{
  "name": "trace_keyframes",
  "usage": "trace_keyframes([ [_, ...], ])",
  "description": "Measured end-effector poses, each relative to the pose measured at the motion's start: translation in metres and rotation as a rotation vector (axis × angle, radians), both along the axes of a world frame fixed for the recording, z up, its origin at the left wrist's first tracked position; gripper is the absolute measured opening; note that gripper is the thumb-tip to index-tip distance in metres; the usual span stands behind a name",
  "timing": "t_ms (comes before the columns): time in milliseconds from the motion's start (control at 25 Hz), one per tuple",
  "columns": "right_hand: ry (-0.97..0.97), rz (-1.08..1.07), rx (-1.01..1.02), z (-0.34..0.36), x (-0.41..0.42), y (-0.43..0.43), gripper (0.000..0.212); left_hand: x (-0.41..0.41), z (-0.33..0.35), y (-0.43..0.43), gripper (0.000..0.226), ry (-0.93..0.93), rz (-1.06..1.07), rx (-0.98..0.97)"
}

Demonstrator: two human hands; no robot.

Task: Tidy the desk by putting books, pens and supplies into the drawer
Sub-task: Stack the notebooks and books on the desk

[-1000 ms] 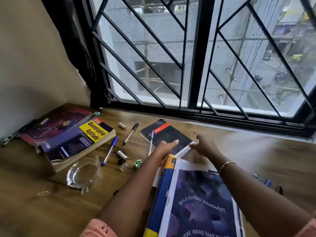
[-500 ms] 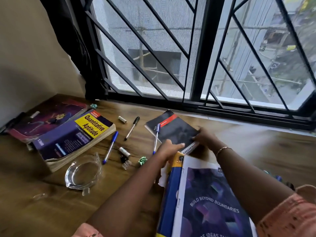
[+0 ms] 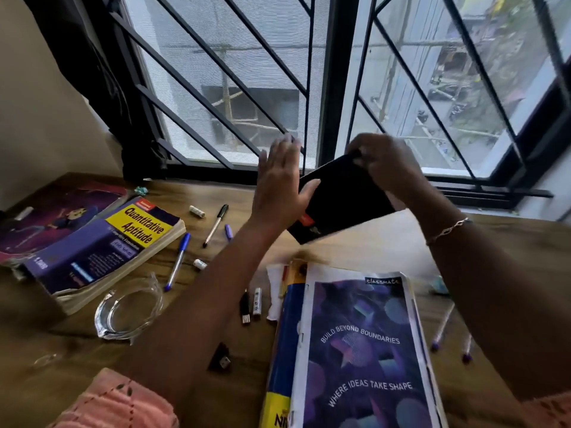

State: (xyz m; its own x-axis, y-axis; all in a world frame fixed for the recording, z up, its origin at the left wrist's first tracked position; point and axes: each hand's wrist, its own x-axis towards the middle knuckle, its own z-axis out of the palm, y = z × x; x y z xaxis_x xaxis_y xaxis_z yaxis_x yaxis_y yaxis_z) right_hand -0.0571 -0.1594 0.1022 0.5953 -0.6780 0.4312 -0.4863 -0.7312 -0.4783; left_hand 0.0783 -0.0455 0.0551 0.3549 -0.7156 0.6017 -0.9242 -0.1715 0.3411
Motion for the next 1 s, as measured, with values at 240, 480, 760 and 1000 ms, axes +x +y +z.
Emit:
trace_keyframes([
  [240,-0.003,0.28,0.004,0.051,-0.051,0.023,0.028,-0.043,0.021,0.016,0.031,0.569,-0.423,0.079],
  [480,-0.513,0.119,0.154,0.0,-0.117,0.034,0.076,-0.084,-0.009,0.041,0.02,0.803,-0.333,-0.307],
  [760,-0.5,0.184,0.785,-0.106,-0.127,0.1,0.03,-0.111,-0.058,0.053,0.024,1.107,-0.098,-0.086],
  [1000,-0.327,-0.132,0.889,-0.146,-0.122,0.128,0.026,-0.12,-0.092,0.073,0.023,1.018,0.078,0.282],
])
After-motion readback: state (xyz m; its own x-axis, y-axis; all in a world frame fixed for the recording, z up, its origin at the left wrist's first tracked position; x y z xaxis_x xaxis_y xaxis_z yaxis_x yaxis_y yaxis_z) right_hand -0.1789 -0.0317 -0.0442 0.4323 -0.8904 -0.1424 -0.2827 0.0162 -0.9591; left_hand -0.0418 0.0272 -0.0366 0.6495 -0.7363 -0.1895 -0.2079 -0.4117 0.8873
